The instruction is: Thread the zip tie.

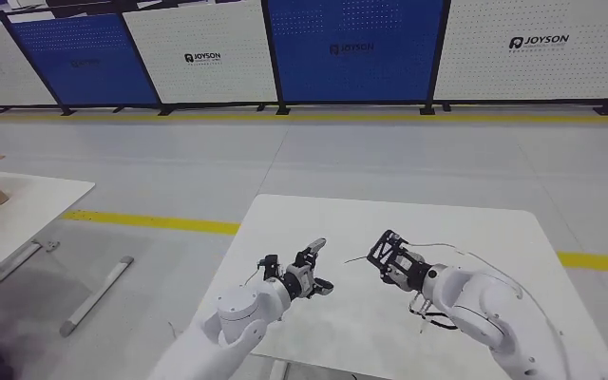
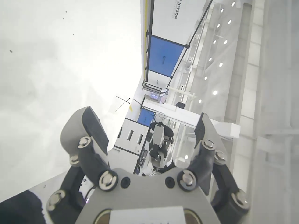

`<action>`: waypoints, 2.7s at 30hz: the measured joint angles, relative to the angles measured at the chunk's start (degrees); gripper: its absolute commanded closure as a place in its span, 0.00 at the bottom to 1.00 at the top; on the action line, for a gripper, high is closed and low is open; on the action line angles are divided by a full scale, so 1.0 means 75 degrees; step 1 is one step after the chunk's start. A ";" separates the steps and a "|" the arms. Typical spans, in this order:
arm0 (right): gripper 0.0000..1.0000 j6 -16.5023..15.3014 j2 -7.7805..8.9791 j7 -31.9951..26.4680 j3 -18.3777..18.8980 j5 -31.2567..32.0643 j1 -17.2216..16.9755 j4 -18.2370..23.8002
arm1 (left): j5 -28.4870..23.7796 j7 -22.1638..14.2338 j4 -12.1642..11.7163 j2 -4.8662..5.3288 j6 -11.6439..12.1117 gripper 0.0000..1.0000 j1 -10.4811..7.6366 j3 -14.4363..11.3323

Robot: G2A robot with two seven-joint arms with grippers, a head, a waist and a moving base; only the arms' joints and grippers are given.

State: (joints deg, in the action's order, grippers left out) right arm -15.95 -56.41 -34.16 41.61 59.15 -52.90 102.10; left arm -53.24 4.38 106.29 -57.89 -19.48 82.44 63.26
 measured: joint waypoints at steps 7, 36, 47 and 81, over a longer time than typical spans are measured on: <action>1.00 -0.0469 -0.0045 -0.0024 -0.0221 0.1345 -0.0069 0.0306 | -0.1569 0.0090 -0.0320 0.0202 0.0000 0.00 -0.0715 -0.0797; 1.00 -0.0471 -0.0036 0.0210 -0.0386 0.1445 -0.0030 0.0284 | -0.3365 0.0620 -0.0959 0.0226 0.0000 1.00 -0.1988 -0.1938; 1.00 -0.0471 -0.0036 0.0210 -0.0386 0.1445 -0.0030 0.0284 | -0.3513 0.0418 -0.0931 0.0461 0.0000 1.00 -0.2051 -0.2071; 0.00 -0.0471 0.0438 0.0303 0.1402 -0.2409 -0.1323 -0.0238 | -0.0039 0.1134 -0.0688 0.0592 0.1844 1.00 -0.1499 -0.2456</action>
State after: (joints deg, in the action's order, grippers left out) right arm -19.48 -53.12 -31.89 52.13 41.08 -62.82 100.32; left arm -53.53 12.88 101.13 -53.45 -5.65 71.20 44.84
